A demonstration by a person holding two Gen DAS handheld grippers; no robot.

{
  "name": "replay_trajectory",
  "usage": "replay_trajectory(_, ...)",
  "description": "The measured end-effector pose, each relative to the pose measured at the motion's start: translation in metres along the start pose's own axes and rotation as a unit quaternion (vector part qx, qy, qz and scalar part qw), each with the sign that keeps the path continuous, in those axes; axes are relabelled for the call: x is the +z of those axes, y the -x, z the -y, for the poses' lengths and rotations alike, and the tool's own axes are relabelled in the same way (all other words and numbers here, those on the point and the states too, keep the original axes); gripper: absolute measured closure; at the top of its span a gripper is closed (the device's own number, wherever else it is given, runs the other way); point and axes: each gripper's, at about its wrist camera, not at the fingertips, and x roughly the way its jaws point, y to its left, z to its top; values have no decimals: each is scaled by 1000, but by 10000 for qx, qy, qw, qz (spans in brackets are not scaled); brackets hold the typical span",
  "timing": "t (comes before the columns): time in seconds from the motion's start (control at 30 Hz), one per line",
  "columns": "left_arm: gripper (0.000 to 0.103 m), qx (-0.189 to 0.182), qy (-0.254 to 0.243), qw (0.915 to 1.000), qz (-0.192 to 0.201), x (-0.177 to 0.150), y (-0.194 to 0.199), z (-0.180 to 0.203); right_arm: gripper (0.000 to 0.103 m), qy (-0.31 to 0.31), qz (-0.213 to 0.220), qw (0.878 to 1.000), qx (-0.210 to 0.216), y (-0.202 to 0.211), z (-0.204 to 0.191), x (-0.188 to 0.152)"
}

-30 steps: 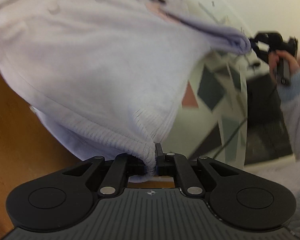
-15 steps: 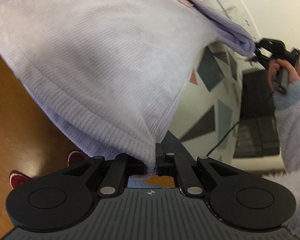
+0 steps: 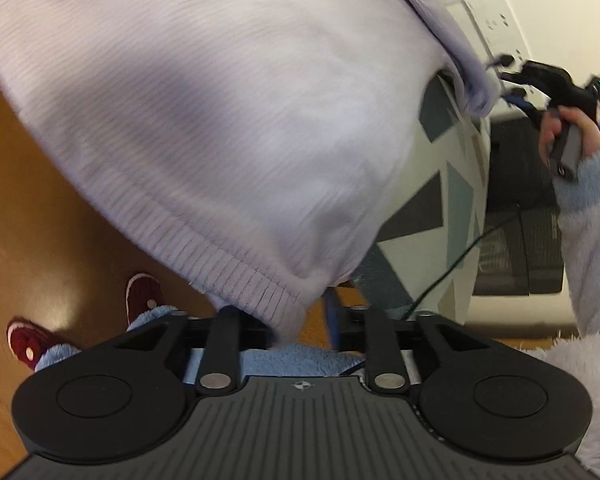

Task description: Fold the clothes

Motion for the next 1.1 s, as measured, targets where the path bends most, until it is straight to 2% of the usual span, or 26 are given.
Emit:
replay_trajectory(0.03,41,101,65,9999,23,-2,3,-4,57,66,144,9999,-49,5,-3,-1)
replay_trajectory(0.07,40,175,111,9998,80,-3,8,-8,53,113,270,9996,-43,12,-6,-2)
replay_trajectory(0.17,40,150,341,9985,412,-3,32,-28,49,178,438,9984,298,31,-17,-3)
replay_trajectory(0.23,40,160,574,9956,722,-1,50,-44,44,262,317,9973,612,40,-32,-6)
replay_trajectory(0.4,40,182,1068,9801,1665,15,102,-81,42,745,20,9902,1181,61,-79,-36)
replay_trajectory(0.47,40,103,1088,9736,2005,26,121,-90,42,884,4,9869,1349,74,-99,-47)
replay_trajectory(0.53,40,46,990,9704,2204,39,135,-95,42,920,62,9844,1501,91,-116,-47)
replay_trajectory(0.67,40,174,541,9715,2302,66,154,-95,41,858,483,9802,1718,144,-141,-26)
replay_trajectory(0.73,40,204,309,9728,2286,78,162,-93,35,728,651,9775,1868,175,-148,-10)
replay_trajectory(0.77,40,152,226,9736,2266,83,165,-91,29,663,735,9759,1943,190,-151,-2)
replay_trajectory(0.83,40,64,13,9731,2301,93,178,-88,26,516,945,9732,2034,218,-156,13)
replay_trajectory(0.9,39,83,-266,9679,2496,100,193,-80,26,410,1208,9702,2062,245,-157,25)
replay_trajectory(1.0,34,-25,-407,9576,2851,109,206,-75,30,369,1678,9624,2101,270,-158,35)
replay_trajectory(1.1,34,152,-598,9565,2852,116,198,-73,34,348,2068,9543,2130,282,-159,40)
